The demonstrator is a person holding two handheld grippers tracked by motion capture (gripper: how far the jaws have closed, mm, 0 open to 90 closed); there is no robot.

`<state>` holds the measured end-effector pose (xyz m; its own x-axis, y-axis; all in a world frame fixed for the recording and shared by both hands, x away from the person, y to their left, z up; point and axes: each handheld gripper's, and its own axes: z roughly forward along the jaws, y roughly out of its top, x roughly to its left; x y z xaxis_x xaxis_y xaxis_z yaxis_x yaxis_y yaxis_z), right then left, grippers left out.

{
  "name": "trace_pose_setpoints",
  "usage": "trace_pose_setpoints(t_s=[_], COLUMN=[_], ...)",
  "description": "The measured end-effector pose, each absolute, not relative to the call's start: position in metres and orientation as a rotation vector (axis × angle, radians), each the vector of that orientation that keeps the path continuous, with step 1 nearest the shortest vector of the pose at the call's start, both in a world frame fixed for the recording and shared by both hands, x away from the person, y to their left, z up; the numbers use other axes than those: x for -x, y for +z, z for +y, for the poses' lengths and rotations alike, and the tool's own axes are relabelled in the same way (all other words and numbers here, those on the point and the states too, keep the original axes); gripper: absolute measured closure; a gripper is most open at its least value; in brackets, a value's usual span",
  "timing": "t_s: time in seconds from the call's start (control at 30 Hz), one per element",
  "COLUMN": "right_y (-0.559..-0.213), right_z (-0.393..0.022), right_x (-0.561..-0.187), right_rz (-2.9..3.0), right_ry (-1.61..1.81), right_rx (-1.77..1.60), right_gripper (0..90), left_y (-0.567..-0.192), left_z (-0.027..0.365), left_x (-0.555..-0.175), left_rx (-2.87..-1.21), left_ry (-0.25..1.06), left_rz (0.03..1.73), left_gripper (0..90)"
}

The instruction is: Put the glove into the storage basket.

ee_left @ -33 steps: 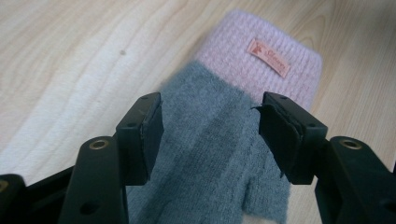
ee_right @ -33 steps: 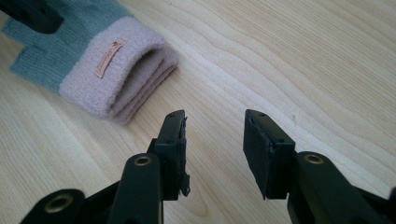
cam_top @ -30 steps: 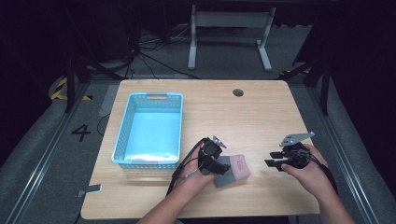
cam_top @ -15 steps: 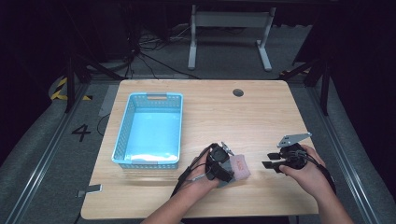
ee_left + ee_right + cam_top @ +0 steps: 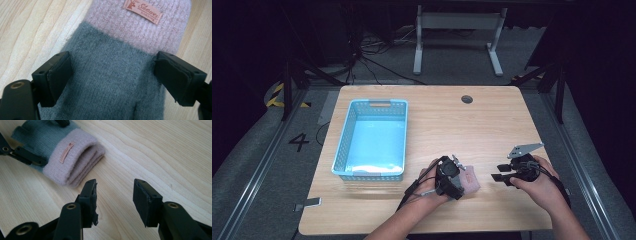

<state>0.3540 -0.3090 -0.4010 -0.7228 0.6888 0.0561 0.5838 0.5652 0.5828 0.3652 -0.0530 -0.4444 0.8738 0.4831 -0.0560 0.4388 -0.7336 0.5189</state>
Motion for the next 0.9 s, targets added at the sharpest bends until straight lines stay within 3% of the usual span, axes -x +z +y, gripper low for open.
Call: trace_pose_setpoints(t_s=[0.37, 0.6, 0.9], right_y=[-0.401, -0.401, -0.402], right_z=[-0.308, -0.307, -0.304], right_x=[-0.355, -0.355, -0.357], right_rz=[2.618, 2.621, 2.625], right_ry=[0.880, 0.882, 0.882], right_rx=[-1.075, -1.071, -1.062], right_gripper=[53.8, 53.7, 53.7], left_y=[-0.442, -0.440, -0.437], left_z=[-0.050, -0.047, -0.042], left_x=[-0.369, -0.371, -0.374], left_rx=[-2.536, -2.532, -2.532], left_ry=[0.110, 0.112, 0.090], left_rz=[0.636, 0.641, 0.653], left_gripper=[23.3, 35.5, 61.5])
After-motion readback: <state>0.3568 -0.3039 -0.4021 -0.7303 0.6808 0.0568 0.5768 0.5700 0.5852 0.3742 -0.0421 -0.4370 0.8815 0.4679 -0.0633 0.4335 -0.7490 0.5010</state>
